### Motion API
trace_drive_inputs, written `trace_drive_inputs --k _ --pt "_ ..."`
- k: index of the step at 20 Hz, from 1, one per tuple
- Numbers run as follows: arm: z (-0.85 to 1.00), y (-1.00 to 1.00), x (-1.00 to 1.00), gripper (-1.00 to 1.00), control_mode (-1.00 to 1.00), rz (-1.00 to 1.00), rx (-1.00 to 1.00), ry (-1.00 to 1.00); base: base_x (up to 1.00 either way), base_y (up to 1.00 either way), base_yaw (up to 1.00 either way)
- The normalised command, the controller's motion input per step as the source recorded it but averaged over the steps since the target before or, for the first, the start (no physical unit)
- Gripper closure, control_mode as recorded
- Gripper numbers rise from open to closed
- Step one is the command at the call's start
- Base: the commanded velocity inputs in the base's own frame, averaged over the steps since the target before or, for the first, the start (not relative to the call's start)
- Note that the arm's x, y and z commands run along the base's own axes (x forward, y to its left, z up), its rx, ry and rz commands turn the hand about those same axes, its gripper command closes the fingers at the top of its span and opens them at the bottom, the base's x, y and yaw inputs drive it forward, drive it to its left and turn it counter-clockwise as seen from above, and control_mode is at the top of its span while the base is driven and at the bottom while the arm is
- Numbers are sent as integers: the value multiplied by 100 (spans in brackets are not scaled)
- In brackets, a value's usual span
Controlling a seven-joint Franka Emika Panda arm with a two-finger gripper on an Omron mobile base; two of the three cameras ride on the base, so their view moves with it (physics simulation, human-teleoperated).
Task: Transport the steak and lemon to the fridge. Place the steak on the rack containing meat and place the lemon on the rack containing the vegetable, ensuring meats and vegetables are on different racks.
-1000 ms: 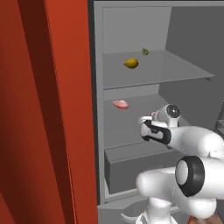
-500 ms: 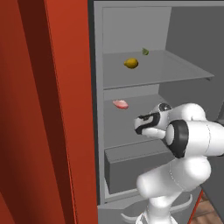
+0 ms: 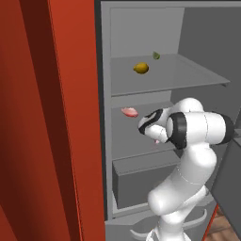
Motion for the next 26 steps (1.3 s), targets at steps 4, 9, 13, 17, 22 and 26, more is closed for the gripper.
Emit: trace_drive_inputs --k 4,9,13,17,22,26 --pt "-59 -1 49 100 -100 0 4 0 0 0 0" --pt "-76 -7 44 -100 -100 0 3 1 0 0 0" --pt "-36 -4 17 -100 -100 0 0 0 0 0 0" --pt "-2 0 0 -100 -100 0 0 0 0 0 0" --pt "0 0 -9 -100 -100 -1 0 0 0 0 0" --pt "-13 0 -42 -100 -100 0 0 0 0 0 0"
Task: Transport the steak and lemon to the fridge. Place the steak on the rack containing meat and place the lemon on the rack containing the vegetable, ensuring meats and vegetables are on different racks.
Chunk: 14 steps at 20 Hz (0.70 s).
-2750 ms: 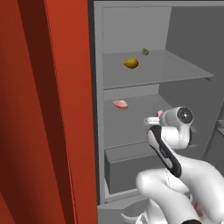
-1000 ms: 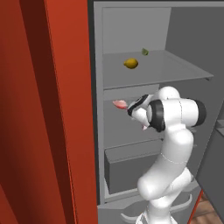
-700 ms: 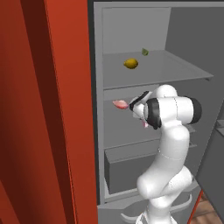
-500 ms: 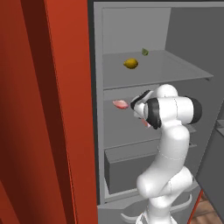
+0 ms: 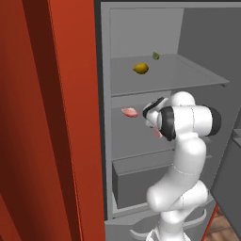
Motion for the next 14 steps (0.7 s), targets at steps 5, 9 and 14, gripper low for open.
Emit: trace_drive_inputs --k 5,9,14 --pt "-38 21 -52 -100 -100 0 -3 -21 0 0 0" --pt "-14 2 -94 -100 -100 0 -1 -31 0 0 0" --pt "-13 0 -100 -100 -100 0 0 -24 0 0 0"
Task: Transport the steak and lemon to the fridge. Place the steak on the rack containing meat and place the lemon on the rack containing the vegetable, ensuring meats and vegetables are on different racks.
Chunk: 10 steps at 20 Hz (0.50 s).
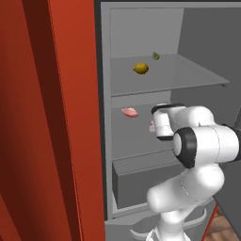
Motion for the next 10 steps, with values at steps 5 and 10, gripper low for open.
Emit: trace_drive_inputs --k 5,10 --pt "-1 6 -100 -100 -100 -1 0 -17 0 0 0" --pt "48 19 -88 -100 -100 -11 -2 -2 0 0 0"
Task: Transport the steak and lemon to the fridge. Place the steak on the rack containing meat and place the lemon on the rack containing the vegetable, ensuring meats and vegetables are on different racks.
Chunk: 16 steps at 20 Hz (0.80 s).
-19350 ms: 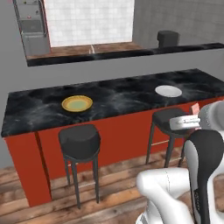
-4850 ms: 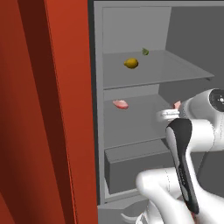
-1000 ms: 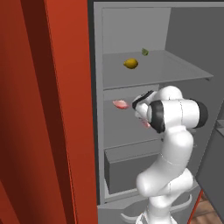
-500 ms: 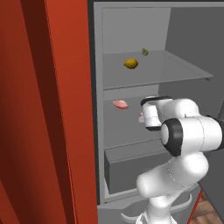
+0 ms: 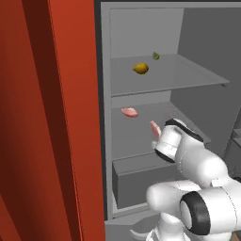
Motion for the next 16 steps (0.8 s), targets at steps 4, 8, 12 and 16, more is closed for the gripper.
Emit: trace_drive_inputs --k 4,8,12,16 --pt "96 0 -59 -100 -100 -26 -2 -1 0 0 0" --pt "100 0 -41 -100 -100 -17 0 0 0 0 0" --pt "100 -9 -54 -100 -100 -14 0 10 0 0 0" --pt "100 -26 -46 -100 -100 -12 0 24 0 0 0"
